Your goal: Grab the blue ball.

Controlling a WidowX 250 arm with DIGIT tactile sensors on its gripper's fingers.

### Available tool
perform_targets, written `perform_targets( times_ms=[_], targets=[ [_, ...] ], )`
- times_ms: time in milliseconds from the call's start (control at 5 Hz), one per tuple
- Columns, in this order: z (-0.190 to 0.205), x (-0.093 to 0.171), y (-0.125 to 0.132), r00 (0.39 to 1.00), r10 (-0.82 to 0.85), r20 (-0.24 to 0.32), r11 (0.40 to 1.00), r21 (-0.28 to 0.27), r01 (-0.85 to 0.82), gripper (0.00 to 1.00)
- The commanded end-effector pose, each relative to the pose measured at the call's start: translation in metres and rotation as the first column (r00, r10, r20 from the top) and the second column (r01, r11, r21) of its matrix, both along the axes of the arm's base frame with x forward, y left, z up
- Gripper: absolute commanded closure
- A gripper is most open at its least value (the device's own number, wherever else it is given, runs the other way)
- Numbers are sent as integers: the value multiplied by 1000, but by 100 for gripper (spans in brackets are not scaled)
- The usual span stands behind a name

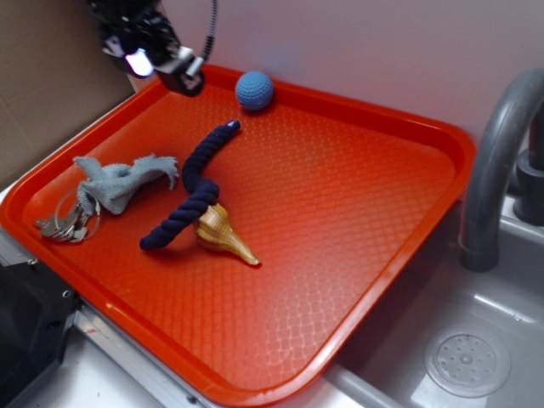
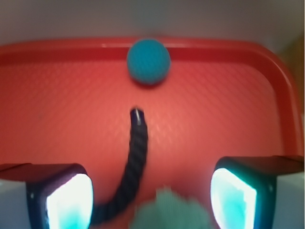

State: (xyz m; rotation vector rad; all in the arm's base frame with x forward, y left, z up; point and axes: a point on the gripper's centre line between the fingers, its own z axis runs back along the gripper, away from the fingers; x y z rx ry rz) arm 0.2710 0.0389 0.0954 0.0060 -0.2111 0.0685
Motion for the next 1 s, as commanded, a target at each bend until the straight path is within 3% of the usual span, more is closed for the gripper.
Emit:
perform_targets(
  times_ms=[0,400,800],
  targets=[
    [11,6,5,999,8,47,1000,8,-8,0],
    [11,6,5,999,8,47,1000,8,-8,0],
    [-21,51,11,992,-16,128,1000,-11,18,0]
  ],
)
